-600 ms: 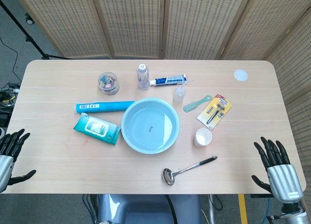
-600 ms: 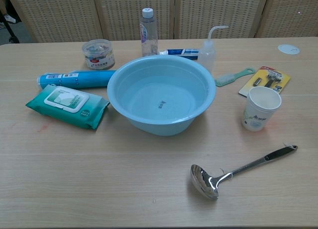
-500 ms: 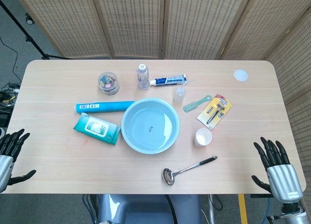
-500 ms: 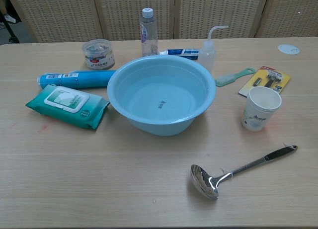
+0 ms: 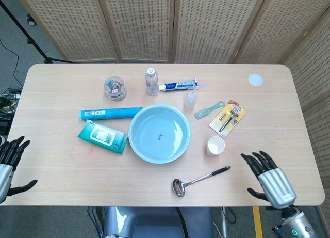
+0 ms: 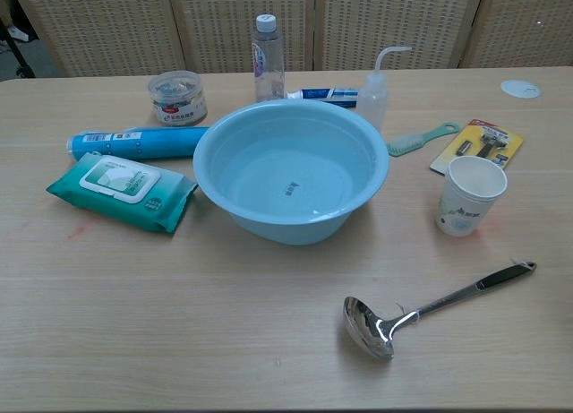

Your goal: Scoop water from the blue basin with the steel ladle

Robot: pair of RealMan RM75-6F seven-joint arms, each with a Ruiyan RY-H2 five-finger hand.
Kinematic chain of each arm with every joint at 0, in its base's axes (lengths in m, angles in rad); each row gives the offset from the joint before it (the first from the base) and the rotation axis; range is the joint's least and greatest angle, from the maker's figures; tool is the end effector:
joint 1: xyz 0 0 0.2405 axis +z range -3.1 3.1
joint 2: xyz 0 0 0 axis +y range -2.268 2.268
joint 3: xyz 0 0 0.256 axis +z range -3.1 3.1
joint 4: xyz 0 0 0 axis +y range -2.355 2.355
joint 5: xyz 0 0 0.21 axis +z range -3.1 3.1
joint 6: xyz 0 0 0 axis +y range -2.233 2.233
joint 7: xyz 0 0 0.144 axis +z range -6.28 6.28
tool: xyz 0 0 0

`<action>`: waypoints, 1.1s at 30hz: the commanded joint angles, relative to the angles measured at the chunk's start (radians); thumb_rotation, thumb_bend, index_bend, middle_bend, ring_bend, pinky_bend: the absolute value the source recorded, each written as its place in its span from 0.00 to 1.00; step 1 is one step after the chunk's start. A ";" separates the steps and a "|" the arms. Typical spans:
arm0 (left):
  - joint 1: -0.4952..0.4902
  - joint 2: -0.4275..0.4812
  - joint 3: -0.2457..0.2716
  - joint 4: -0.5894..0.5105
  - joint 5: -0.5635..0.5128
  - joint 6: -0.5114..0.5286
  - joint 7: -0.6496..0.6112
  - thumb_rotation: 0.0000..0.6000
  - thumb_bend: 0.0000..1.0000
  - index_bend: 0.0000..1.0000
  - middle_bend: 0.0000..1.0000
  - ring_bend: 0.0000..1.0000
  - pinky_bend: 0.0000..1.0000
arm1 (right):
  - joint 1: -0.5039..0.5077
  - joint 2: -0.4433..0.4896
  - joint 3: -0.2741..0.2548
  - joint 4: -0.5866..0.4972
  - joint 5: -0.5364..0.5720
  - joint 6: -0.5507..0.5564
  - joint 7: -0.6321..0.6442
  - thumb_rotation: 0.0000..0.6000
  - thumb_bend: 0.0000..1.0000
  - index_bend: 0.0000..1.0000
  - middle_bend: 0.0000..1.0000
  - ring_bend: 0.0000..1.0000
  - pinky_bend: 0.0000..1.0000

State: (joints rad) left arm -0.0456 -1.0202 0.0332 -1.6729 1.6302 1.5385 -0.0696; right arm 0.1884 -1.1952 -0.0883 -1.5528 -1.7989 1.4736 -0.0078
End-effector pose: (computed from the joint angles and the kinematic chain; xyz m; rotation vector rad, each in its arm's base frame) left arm -0.2994 0.1503 0.1733 -1.4753 -0.9302 -0.9459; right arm -0.2707 -0.1730 0.1045 1.7890 -0.8140 1.0433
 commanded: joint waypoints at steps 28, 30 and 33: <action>-0.008 0.006 -0.005 0.000 -0.017 -0.018 -0.017 1.00 0.00 0.00 0.00 0.00 0.00 | 0.256 -0.154 0.039 0.042 0.121 -0.496 -0.213 1.00 0.13 0.23 0.80 0.83 1.00; -0.008 0.006 -0.005 -0.001 -0.019 -0.020 -0.016 1.00 0.00 0.00 0.00 0.00 0.00 | 0.262 -0.167 0.047 0.048 0.143 -0.515 -0.243 1.00 0.19 0.24 0.80 0.83 1.00; -0.009 0.006 -0.006 -0.001 -0.020 -0.022 -0.016 1.00 0.00 0.00 0.00 0.00 0.00 | 0.270 -0.192 0.063 0.063 0.185 -0.542 -0.304 1.00 0.21 0.25 0.80 0.83 1.00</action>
State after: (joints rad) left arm -0.0550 -1.0144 0.0274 -1.6735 1.6098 1.5161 -0.0850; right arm 0.4504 -1.3684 -0.0380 -1.5015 -1.6402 0.9517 -0.2782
